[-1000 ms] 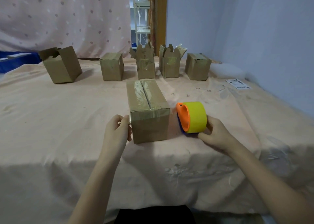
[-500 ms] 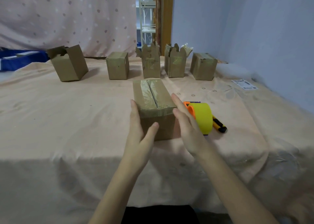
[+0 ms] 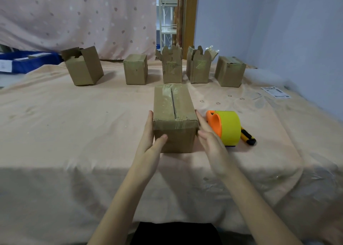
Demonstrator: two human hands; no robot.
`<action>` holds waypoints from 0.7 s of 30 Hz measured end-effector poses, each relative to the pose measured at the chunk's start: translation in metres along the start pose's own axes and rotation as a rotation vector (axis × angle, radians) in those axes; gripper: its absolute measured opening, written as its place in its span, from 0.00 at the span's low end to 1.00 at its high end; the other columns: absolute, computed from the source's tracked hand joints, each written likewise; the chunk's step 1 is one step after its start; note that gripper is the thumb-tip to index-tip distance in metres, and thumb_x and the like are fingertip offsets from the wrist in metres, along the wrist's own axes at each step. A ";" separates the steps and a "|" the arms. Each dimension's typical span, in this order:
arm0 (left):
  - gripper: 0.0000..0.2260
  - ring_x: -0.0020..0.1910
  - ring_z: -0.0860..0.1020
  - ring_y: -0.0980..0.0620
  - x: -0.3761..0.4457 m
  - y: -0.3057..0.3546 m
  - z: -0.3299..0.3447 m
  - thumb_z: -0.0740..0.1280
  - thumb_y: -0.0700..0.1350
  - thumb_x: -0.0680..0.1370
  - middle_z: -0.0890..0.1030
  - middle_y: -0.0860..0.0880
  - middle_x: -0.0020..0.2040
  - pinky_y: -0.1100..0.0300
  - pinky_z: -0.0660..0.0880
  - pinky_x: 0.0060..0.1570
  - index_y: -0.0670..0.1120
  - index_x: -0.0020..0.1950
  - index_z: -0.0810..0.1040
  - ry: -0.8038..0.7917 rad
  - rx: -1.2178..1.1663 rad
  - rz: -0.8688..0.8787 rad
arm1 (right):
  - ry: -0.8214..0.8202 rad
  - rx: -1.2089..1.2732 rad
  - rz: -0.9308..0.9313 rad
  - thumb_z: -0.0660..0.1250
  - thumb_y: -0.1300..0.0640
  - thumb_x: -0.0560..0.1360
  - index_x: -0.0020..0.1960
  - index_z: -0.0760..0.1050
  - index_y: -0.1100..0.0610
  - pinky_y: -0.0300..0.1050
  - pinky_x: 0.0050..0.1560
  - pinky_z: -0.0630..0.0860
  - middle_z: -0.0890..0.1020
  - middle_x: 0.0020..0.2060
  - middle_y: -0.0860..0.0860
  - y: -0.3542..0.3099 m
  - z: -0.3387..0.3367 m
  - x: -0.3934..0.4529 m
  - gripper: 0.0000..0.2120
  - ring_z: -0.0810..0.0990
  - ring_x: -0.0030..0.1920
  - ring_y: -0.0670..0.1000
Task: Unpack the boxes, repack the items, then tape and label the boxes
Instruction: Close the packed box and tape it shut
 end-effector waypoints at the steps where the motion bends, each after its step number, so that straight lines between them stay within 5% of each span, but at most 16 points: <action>1: 0.31 0.71 0.61 0.64 -0.001 0.001 -0.006 0.62 0.35 0.77 0.60 0.53 0.76 0.68 0.61 0.69 0.49 0.77 0.54 -0.007 -0.058 -0.011 | -0.015 -0.015 0.005 0.57 0.54 0.74 0.72 0.61 0.44 0.42 0.74 0.58 0.66 0.73 0.42 -0.004 -0.006 0.000 0.27 0.62 0.71 0.37; 5: 0.23 0.68 0.71 0.55 0.005 0.008 -0.036 0.64 0.42 0.73 0.74 0.52 0.69 0.57 0.70 0.66 0.53 0.68 0.70 -0.130 -0.146 0.057 | -0.001 -0.064 -0.081 0.51 0.77 0.77 0.63 0.72 0.48 0.37 0.69 0.66 0.71 0.69 0.44 -0.020 -0.030 0.004 0.29 0.68 0.69 0.39; 11: 0.16 0.68 0.71 0.53 0.025 0.016 -0.051 0.66 0.44 0.77 0.75 0.52 0.67 0.57 0.74 0.61 0.50 0.64 0.78 -0.232 0.264 0.286 | -0.140 -0.512 -0.296 0.64 0.71 0.75 0.58 0.78 0.52 0.31 0.64 0.66 0.79 0.60 0.44 -0.047 -0.042 0.016 0.18 0.74 0.64 0.39; 21: 0.13 0.61 0.77 0.51 0.031 0.019 -0.045 0.69 0.46 0.74 0.79 0.53 0.60 0.55 0.78 0.53 0.50 0.58 0.80 -0.160 0.375 0.452 | -0.094 -0.638 -0.433 0.75 0.66 0.67 0.47 0.83 0.58 0.34 0.61 0.72 0.83 0.50 0.47 -0.055 -0.048 0.029 0.10 0.80 0.55 0.40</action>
Point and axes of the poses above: each hand's wrist, its own x-axis towards the middle knuckle, its own z-axis out of the palm, y = z × x, the point moved 4 cm from there along x, towards the middle knuckle
